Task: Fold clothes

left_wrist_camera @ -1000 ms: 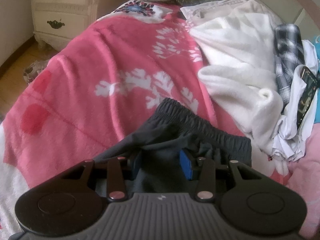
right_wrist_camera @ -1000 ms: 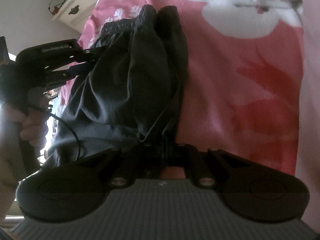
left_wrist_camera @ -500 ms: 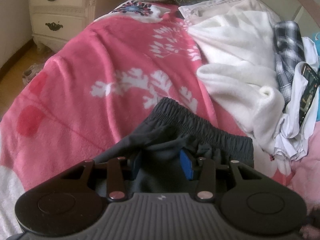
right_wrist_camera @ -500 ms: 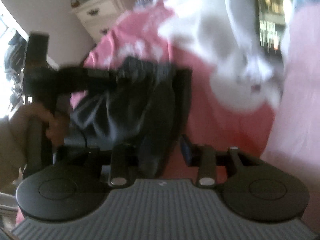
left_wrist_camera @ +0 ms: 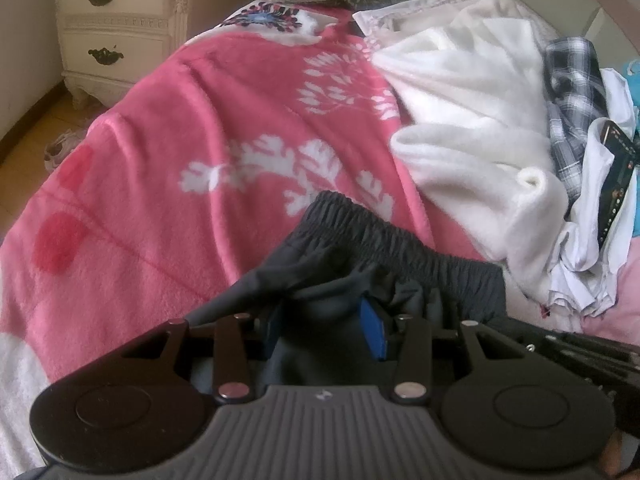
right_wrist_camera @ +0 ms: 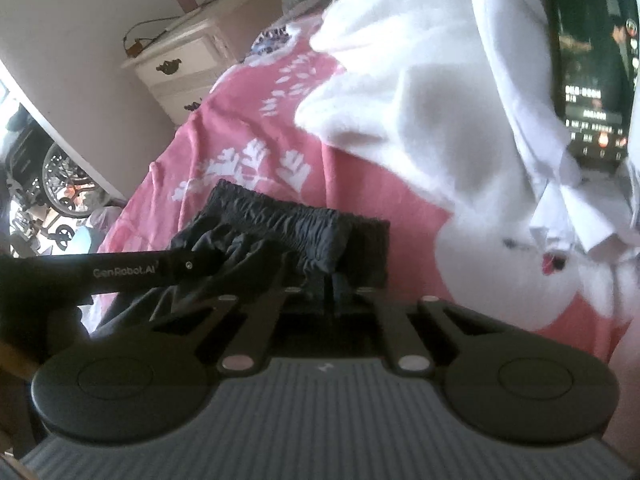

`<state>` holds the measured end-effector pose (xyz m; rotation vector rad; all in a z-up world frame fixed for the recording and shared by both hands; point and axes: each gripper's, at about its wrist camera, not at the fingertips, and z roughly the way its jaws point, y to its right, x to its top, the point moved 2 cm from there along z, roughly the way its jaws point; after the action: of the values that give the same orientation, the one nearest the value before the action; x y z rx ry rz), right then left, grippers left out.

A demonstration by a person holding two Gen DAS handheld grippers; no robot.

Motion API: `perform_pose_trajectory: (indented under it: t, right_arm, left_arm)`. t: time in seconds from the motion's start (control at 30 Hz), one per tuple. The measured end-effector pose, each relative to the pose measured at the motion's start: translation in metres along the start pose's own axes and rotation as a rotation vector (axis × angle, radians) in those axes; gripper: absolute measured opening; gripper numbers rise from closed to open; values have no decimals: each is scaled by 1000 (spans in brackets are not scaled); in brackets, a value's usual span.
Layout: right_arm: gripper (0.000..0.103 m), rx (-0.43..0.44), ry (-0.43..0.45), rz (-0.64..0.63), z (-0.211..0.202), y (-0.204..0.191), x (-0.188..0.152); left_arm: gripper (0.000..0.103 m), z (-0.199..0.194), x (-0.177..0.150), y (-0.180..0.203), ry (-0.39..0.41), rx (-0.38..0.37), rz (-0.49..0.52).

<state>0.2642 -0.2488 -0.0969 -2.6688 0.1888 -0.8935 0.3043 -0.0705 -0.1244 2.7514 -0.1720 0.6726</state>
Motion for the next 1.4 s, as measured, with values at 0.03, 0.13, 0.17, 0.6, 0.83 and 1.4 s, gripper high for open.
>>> perform_pose_trajectory:
  t: [0.03, 0.13, 0.17, 0.6, 0.83, 1.4]
  right_arm:
    - [1, -1, 7, 1, -3, 0, 1]
    - [1, -3, 23, 1, -10, 1, 3]
    - [1, -8, 26, -4, -11, 1, 3]
    - [5, -29, -26, 119, 8, 31, -4]
    - [12, -60, 102, -66, -33, 4, 1]
    - [10, -31, 63, -214, 38, -10, -19]
  left_arm:
    - [43, -1, 0, 0, 1, -2, 1]
    - [43, -3, 2, 1, 5, -8, 5]
    - [43, -4, 2, 1, 7, -11, 6]
    - [43, 3, -2, 4, 3, -9, 16]
    - [43, 4, -2, 3, 11, -12, 7]
    - [45, -32, -9, -20, 102, 4, -61]
